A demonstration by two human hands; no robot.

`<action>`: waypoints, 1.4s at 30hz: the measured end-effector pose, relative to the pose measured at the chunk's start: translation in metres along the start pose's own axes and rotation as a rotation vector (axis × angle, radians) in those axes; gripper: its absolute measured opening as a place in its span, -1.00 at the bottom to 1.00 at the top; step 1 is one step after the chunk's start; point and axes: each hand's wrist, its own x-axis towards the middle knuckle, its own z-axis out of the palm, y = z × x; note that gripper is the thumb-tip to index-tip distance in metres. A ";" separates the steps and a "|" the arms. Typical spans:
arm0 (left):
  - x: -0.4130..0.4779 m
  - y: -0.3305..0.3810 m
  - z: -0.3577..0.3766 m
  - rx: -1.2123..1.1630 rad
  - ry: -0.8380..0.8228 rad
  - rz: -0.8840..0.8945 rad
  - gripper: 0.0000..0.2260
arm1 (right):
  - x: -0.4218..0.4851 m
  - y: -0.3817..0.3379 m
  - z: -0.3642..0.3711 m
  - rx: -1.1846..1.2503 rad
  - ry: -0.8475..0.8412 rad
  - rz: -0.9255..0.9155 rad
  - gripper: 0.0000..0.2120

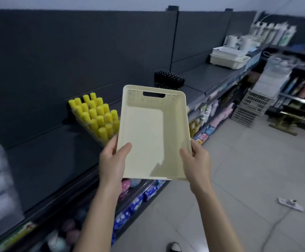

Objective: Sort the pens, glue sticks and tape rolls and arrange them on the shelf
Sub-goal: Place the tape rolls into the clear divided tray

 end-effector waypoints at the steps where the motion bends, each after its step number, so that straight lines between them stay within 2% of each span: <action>1: 0.003 -0.005 0.016 0.010 -0.022 -0.007 -0.72 | 0.008 0.006 -0.011 -0.004 0.028 -0.002 -0.82; 7: 0.033 -0.035 0.129 0.039 -0.148 -0.028 -0.69 | 0.080 0.044 -0.081 0.035 0.163 0.037 -0.81; 18: 0.089 -0.083 0.332 0.092 -0.307 -0.086 -0.68 | 0.231 0.096 -0.203 0.020 0.276 0.070 -0.78; 30: 0.218 -0.129 0.481 0.097 -0.408 -0.170 -0.71 | 0.405 0.137 -0.234 0.052 0.362 0.122 -0.79; 34: 0.276 -0.129 0.535 0.070 -0.444 -0.135 -0.75 | 0.479 0.136 -0.238 0.058 0.377 0.141 -0.78; 38: 0.323 -0.130 0.584 0.071 -0.509 -0.103 -0.67 | 0.541 0.142 -0.246 0.044 0.405 0.147 -0.78; 42: 0.369 -0.149 0.635 0.093 -0.497 -0.110 -0.68 | 0.611 0.159 -0.256 0.043 0.392 0.155 -0.79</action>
